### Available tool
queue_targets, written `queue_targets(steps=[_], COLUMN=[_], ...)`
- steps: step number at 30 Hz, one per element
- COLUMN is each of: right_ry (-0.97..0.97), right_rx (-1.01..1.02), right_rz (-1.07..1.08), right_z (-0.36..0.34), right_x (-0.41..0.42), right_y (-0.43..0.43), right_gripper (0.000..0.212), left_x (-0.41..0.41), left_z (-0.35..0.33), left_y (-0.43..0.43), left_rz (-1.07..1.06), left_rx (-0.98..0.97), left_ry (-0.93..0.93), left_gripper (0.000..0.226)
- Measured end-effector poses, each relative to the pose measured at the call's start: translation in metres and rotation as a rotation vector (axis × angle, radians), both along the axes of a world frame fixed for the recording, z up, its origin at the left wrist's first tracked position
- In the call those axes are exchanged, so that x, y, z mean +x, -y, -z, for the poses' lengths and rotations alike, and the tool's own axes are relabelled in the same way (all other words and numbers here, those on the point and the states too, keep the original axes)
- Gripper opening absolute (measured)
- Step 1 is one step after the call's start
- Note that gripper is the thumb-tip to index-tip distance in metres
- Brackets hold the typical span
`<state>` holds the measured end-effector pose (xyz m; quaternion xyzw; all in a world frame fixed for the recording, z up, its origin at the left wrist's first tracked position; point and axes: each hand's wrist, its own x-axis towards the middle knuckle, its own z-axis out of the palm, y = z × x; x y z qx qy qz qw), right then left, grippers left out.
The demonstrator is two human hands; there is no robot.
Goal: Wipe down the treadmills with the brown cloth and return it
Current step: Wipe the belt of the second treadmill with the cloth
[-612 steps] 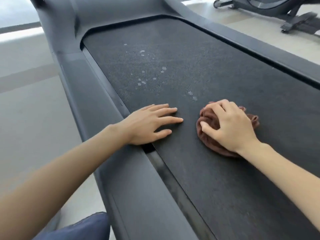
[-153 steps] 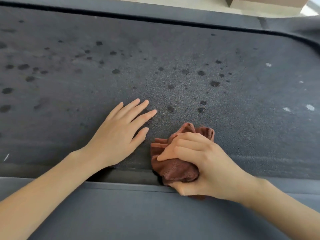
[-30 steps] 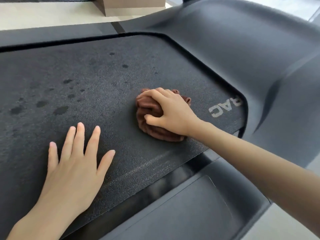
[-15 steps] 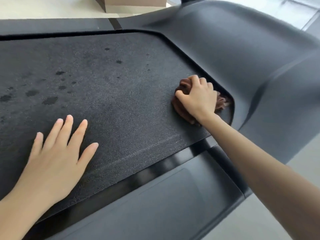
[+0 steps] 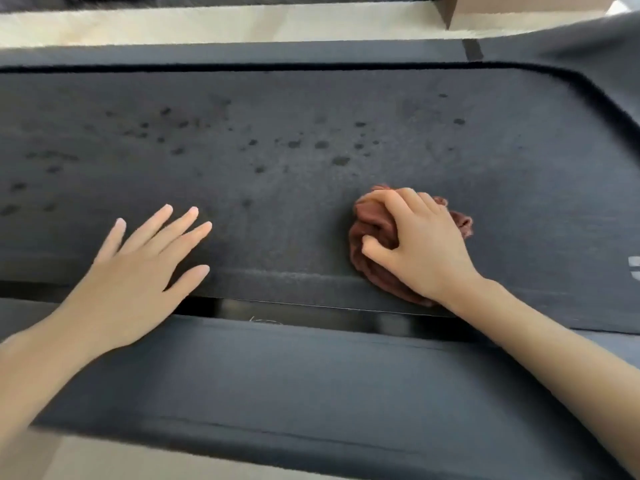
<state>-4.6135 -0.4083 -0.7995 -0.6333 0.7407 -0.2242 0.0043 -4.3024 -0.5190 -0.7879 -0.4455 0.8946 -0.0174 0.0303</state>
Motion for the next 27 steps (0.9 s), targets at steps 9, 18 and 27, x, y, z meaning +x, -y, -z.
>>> queue_targets(steps=[9, 18, 27], right_ry=[0.031, -0.005, -0.024], right_rx=[-0.019, -0.036, 0.035], right_rz=[0.309, 0.208, -0.021], right_z=[-0.003, 0.003, -0.002], right_x=[-0.020, 0.117, 0.256], right_y=[-0.001, 0.081, 0.127], right_gripper=[0.043, 0.039, 0.048], left_x=[0.017, 0.064, 0.172], left_z=[0.020, 0.016, 0.012], left_y=[-0.003, 0.025, 0.128], left_rz=[-0.099, 0.187, 0.179], left_rx=[0.192, 0.190, 0.169], left_ry=[-0.200, -0.161, -0.135], left_gripper=[0.058, 0.070, 0.071])
